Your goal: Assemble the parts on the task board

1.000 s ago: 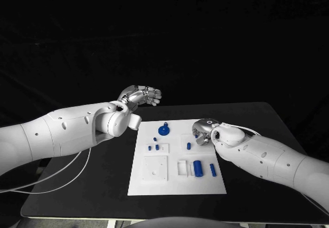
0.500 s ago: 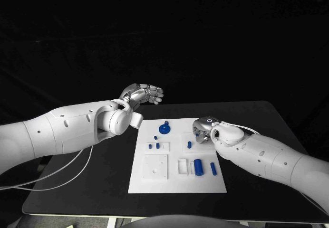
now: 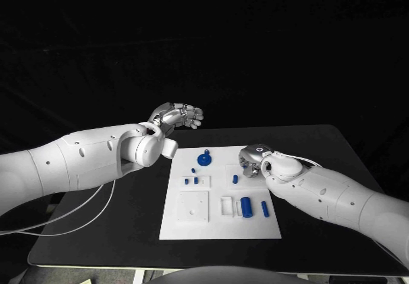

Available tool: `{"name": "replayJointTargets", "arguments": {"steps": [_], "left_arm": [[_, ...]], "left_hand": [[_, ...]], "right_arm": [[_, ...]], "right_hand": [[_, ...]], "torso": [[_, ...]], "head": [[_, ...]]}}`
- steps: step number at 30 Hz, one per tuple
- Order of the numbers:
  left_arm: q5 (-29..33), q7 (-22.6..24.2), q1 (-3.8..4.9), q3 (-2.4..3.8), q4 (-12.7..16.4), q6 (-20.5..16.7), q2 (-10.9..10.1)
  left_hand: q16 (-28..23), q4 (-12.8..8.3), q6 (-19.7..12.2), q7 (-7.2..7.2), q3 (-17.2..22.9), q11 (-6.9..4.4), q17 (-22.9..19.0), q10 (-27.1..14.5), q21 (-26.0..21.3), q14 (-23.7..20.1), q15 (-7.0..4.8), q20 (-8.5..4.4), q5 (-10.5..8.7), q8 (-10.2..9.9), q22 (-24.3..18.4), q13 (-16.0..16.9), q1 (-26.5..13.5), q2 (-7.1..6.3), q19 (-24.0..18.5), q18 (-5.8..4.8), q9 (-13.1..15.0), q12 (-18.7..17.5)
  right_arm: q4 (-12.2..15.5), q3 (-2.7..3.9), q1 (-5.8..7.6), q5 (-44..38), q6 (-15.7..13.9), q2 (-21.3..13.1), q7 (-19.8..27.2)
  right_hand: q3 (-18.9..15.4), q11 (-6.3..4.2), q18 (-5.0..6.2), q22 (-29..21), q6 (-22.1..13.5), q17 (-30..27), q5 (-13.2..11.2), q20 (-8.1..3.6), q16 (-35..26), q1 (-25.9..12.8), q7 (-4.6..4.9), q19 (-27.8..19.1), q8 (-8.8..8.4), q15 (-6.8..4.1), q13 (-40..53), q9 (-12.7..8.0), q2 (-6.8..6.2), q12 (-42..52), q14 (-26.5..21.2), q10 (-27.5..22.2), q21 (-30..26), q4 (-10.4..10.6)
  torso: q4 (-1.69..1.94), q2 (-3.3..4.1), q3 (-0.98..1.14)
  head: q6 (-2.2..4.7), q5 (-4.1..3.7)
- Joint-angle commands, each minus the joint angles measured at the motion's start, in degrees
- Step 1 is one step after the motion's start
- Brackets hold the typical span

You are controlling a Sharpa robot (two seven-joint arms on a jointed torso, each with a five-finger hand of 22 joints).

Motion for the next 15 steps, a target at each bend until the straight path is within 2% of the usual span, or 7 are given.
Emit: {"name": "replayJointTargets", "arguments": {"steps": [1, 15], "left_arm": [[0.4, 0.5, 0.16, 0.05, 0.2, 0.8, 0.1], [0.3, 0.6, 0.19, 0.06, 0.0, 0.6, 0.3]], "left_hand": [[-0.3, 0.0, -0.4, -0.09, -0.3, -0.10, 0.1, -0.3, -0.4, 0.1, 0.18, 0.17, 0.39, 0.2, 0.1, -0.1, -0.2, 0.07, -0.3, 0.76, -0.1, 0.2], [-0.5, -0.1, -0.4, -0.09, -0.3, -0.09, 0.2, -0.3, -0.4, 0.2, 0.16, 0.16, 0.49, 0.3, 0.1, -0.2, -0.1, 0.10, -0.3, 0.80, -0.1, 0.2]], "right_arm": [[0.0, -0.26, -0.44, -2.4, 0.2, 0.2, -0.4], [0.2, -0.24, -0.44, -2.3, -5.1, -0.1, -0.2]], "right_hand": [[0.4, -0.88, 3.66, 0.2, 0.5, -0.1, -0.3, -1.42, 0.3, 0.7, -0.04, 1.0, 0.26, -1.02, 0.4, 0.2, 0.20, 0.2, -0.7, 2.2, 0.4, -0.1], [0.3, -1.35, 3.66, 0.9, 1.5, -0.3, -0.3, -1.68, 0.5, 1.0, -0.43, 1.1, 0.68, -1.47, 1.4, 0.4, -0.24, 0.8, -0.6, 3.4, 1.0, 0.0]], "torso": [[-0.04, 0.00, 0.05], [-0.04, -0.05, 0.03]], "head": [[-0.05, 0.00], [-0.10, -0.05]]}}
